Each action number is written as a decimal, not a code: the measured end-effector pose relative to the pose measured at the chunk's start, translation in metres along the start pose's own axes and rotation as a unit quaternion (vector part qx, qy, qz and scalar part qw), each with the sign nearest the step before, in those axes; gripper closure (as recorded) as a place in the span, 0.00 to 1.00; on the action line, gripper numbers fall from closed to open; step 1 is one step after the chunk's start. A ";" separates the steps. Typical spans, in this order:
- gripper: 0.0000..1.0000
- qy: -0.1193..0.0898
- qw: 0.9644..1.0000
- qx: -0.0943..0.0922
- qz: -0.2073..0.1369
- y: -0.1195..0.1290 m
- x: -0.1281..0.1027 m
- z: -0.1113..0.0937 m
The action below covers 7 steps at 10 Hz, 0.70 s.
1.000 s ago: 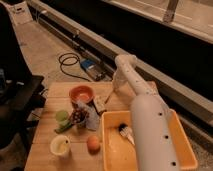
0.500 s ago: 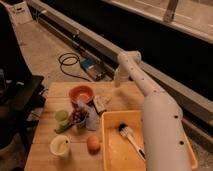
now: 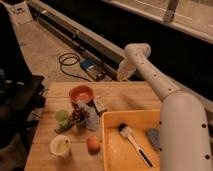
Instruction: Place fork in tray
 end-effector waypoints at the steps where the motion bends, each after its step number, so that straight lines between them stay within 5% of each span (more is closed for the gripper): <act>1: 1.00 0.003 1.000 0.003 0.010 0.011 0.006 -0.012; 7: 1.00 0.016 0.994 0.009 0.108 0.110 0.011 -0.103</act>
